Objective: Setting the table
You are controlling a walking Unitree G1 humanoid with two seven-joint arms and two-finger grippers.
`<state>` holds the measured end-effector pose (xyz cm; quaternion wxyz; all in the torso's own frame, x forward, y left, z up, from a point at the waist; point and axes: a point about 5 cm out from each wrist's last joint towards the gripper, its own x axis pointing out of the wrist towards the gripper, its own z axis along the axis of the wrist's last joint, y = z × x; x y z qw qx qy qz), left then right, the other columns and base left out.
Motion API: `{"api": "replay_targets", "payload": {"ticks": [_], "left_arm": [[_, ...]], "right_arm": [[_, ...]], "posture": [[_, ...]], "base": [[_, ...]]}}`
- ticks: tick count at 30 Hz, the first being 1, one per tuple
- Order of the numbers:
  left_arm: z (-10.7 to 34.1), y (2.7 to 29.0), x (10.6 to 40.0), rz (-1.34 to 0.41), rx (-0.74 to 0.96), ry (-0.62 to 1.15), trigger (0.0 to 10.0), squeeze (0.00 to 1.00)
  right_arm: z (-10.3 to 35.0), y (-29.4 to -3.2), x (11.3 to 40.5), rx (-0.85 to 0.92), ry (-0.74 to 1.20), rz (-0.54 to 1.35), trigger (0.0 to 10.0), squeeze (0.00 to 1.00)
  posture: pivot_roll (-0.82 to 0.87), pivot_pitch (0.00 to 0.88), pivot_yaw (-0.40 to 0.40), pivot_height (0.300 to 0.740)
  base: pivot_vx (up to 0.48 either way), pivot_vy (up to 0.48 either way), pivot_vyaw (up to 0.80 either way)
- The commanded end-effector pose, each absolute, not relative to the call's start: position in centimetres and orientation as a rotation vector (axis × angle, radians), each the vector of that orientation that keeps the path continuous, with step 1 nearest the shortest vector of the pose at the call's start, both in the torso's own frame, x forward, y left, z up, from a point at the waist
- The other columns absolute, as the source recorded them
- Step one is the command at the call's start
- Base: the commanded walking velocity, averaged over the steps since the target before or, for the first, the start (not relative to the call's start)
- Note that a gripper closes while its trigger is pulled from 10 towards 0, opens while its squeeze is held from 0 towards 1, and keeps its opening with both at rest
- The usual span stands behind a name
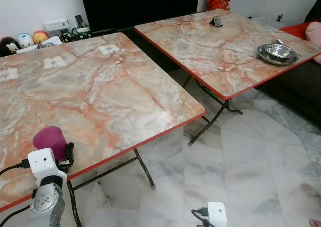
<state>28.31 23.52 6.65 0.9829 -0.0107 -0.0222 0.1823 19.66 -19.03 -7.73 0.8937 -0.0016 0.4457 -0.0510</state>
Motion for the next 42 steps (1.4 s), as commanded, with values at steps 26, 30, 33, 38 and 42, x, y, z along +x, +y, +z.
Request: {"api": "replay_targets", "payload": {"ticks": [26, 30, 33, 38, 42], "left_arm": [[9.7, 24.2, 25.3, -0.022, 0.273, -0.137, 10.0, 0.00], [9.8, 24.2, 25.4, -0.018, 0.274, -0.136, 10.0, 0.00], [9.5, 23.7, 25.4, 0.017, 0.233, -0.121, 10.0, 0.00], [8.8, 22.3, 25.1, 0.003, 0.225, -0.097, 10.0, 0.00], [8.7, 22.4, 25.1, 0.027, 0.219, -0.088, 10.0, 0.00]], "right_arm": [[-8.2, -19.3, 18.6, -0.003, 0.946, -0.117, 10.0, 0.00], [-8.1, -19.4, 18.7, 0.002, 0.939, -0.123, 10.0, 0.00], [-8.1, -19.5, 18.8, 0.005, 0.933, -0.132, 10.0, 0.00], [-8.1, -19.5, 18.8, -0.002, 0.934, -0.129, 10.0, 0.00], [-8.0, -19.4, 18.9, -0.018, 0.928, -0.123, 10.0, 0.00]], "posture": [[0.01, 0.034, -0.014, 0.740], [0.01, 0.043, -0.017, 0.740], [0.00, 0.052, -0.024, 0.740], [0.00, 0.056, -0.026, 0.740], [0.00, 0.060, -0.022, 0.740]], "base": [[0.000, 0.000, 0.00], [0.000, 0.000, 0.00], [0.000, 0.000, 0.00], [0.000, 0.000, 0.00], [0.000, -0.195, 0.00]]}}
